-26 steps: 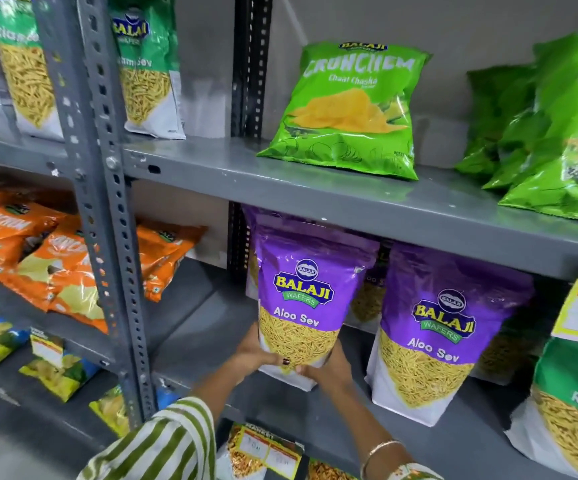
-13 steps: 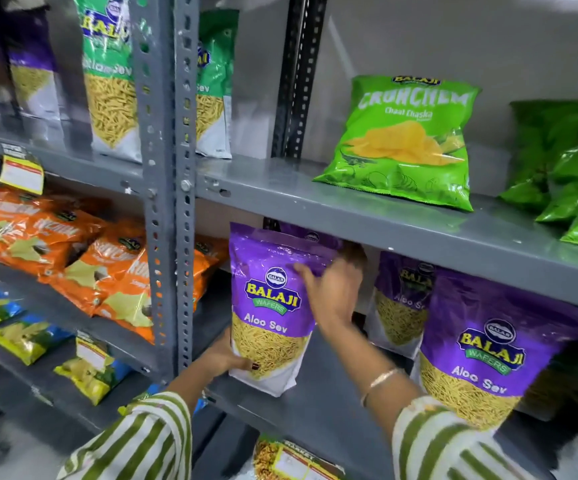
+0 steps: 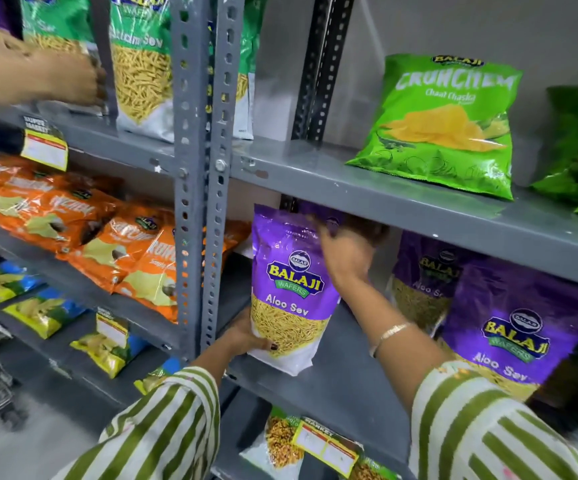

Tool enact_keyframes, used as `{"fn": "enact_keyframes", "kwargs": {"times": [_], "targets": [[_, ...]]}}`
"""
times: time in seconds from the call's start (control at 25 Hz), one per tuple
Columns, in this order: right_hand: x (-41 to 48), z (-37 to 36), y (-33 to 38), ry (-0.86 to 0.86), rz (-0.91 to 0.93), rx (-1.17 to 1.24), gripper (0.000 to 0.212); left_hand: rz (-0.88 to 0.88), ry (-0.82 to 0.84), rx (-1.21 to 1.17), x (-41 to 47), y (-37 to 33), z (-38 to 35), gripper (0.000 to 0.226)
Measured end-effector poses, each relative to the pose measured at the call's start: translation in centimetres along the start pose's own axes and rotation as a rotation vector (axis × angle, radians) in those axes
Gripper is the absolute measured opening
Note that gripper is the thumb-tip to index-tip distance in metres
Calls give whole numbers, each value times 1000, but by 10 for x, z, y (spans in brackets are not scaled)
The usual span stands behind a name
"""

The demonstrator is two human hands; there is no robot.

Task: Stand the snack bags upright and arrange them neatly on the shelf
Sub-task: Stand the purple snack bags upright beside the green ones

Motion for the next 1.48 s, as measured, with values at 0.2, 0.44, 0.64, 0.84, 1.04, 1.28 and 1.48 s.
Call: {"fn": "enact_keyframes", "kwargs": {"times": [0.2,0.44,0.64,0.84,1.04,1.28,1.48], "targets": [[-72,-57,-79,312,-175,399,79,29,-15,36,5,2,-2,89],[-106,-115,-83,675,-151,596,65,59,-57,123,13,13,8,102],[-109,-112,-91,658,-222,570,80,81,-114,94,4,15,3,104],[-134,-50,-172,7,-427,190,78,-440,-464,497,-56,13,-35,100],[-150,9,-276,-234,-695,38,97,-662,-16,781,-48,5,-170,77],[-98,10,-386,189,-580,633,84,-156,246,196,0,-23,-296,99],[-97,3,-377,332,-480,654,69,-37,144,117,5,-24,-307,88]]}}
Point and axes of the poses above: each hand's wrist, its own x-axis towards the middle knuckle, its own z-axis out of the back of the hand, y = z × x, the point moved 3 cm from there along x, towards the middle knuckle, and after that the axes turned 13 degrees about -x, right-handed, at the moved point
